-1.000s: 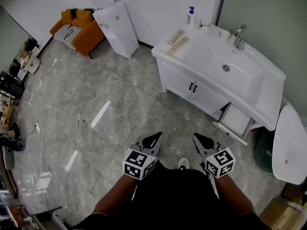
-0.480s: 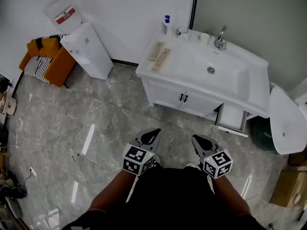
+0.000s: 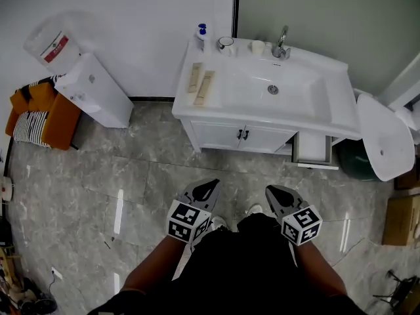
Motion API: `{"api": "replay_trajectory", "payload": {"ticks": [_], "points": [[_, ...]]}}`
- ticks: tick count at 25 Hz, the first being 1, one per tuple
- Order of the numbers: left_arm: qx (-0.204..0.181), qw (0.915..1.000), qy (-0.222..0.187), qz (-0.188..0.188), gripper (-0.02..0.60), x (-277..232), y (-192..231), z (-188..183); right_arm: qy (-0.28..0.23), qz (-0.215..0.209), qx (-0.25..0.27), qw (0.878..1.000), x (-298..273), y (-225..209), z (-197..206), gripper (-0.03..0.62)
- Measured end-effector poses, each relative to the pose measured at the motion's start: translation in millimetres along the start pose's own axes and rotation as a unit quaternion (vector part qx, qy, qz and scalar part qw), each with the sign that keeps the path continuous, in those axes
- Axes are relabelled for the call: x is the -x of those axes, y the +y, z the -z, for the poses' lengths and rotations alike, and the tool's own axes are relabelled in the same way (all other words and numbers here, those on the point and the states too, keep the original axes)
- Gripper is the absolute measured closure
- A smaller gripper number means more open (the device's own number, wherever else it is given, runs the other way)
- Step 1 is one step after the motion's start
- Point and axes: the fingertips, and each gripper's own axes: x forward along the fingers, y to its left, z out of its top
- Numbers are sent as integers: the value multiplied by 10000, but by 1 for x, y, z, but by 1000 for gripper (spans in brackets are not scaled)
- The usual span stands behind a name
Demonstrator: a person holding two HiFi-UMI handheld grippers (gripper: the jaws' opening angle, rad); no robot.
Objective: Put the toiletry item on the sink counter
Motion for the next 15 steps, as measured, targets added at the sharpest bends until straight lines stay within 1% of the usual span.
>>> {"api": "replay_trajectory", "payload": {"ticks": [3,8,11,15], "points": [[-51,9999,31,129,581,-10,4,-2,-3,68,-13,10000,-6,-2,-4,591],[-67,9997,-11,226,581,-24,10,-16,-23,97,-41,9999,-18,-12,-13,591],[-124,9997,52,197,581,-33,17,-20,-81,62,-65,9999,-32,-24,-21,591],[-92,9999,111,27,581,-47,32,-29,-159,-36,-59,9999,-50,-44,-40,591]]}}
